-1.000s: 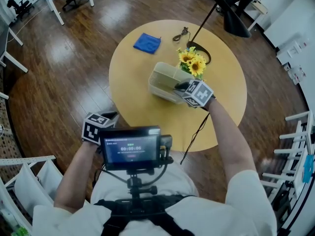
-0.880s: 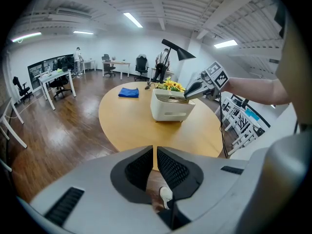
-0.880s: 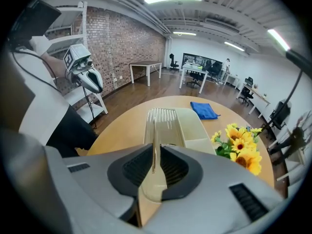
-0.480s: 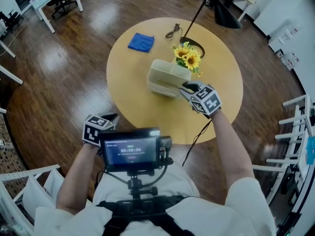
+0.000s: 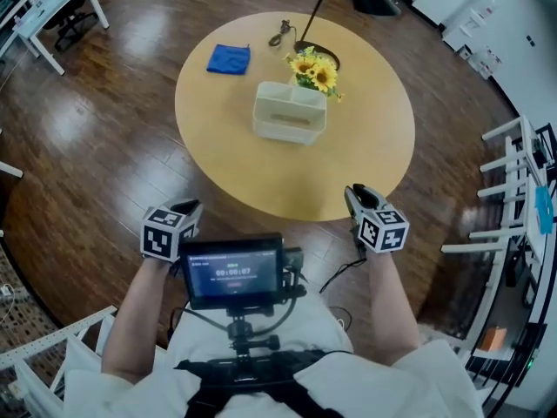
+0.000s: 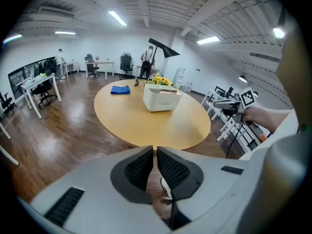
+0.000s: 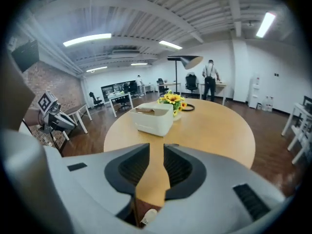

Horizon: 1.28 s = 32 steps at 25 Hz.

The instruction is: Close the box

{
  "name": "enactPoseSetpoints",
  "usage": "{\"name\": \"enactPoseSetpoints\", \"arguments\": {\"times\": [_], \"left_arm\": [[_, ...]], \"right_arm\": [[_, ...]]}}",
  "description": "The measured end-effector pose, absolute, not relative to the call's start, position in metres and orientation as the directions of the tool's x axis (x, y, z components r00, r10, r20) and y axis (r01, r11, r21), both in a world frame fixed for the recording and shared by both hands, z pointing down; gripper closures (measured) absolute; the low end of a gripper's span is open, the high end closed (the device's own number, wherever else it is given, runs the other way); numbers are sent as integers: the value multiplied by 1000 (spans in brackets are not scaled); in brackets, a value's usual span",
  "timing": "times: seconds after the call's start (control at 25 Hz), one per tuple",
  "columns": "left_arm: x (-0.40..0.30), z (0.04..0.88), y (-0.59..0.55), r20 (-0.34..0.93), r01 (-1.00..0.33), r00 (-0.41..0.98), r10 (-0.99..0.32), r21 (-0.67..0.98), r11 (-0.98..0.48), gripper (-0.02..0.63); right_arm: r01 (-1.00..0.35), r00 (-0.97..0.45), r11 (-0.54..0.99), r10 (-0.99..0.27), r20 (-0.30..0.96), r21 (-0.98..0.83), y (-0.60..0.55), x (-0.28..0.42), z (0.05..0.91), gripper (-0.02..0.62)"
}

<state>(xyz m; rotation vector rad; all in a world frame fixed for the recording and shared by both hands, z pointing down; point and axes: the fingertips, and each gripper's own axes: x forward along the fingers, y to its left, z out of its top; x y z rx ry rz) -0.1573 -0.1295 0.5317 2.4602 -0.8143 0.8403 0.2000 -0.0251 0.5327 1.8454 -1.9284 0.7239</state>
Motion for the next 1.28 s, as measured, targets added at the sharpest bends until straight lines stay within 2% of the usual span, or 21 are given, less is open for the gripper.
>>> {"name": "enactPoseSetpoints", "arguments": {"times": [0.4,0.64,1.28], "left_arm": [[-200,545,-118,639,-596,680,-360,196,-779,580],[-205,557,-113,637,-546,701,-320,191,-816,580],[-237,566,-109,632,-568,696,-340,195,-800,580]], "right_arm": [[-961,184,-270,-789,587,-61,118,178,525,502],[-933,274,-360,-752,600,-25,175,155,524,502],[-970,188,-241,-741,644,6,159,101,544,505]]}}
